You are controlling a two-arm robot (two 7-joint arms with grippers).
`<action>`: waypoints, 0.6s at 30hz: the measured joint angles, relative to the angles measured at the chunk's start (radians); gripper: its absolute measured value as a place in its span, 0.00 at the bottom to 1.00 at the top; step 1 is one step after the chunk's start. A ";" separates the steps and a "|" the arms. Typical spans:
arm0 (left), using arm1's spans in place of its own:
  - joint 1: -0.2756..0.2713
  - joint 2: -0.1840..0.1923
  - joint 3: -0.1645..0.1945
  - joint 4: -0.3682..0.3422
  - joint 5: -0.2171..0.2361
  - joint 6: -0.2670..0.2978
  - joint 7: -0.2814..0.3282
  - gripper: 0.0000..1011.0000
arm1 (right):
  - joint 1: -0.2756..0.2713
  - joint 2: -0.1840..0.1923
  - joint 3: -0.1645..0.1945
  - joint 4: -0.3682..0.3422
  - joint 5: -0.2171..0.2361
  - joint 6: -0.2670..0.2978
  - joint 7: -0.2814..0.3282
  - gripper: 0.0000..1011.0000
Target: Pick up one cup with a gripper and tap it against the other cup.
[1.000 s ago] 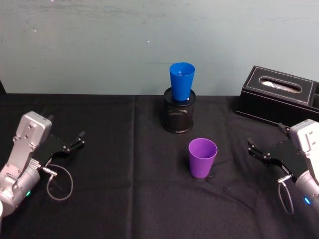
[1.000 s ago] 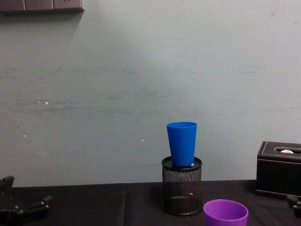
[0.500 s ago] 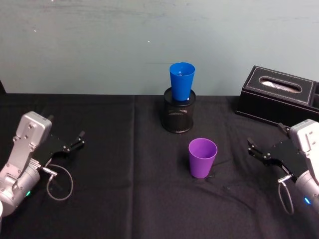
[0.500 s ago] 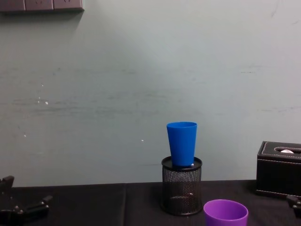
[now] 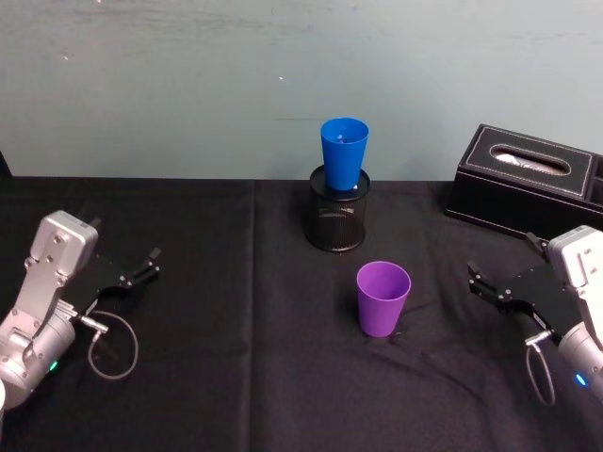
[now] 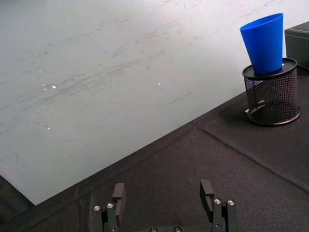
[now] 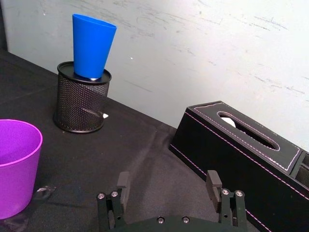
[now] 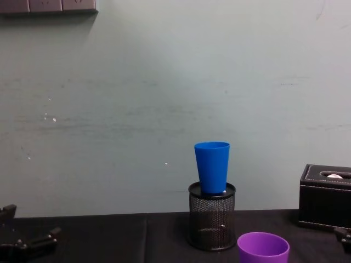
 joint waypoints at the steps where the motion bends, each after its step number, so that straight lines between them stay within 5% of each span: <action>1: 0.000 0.000 0.000 0.000 0.000 0.000 0.000 1.00 | 0.000 0.000 0.000 0.000 0.000 0.000 0.000 0.99; 18: 0.000 0.000 0.000 0.000 0.000 0.000 0.000 1.00 | 0.000 0.000 0.000 0.000 0.000 0.000 0.000 0.99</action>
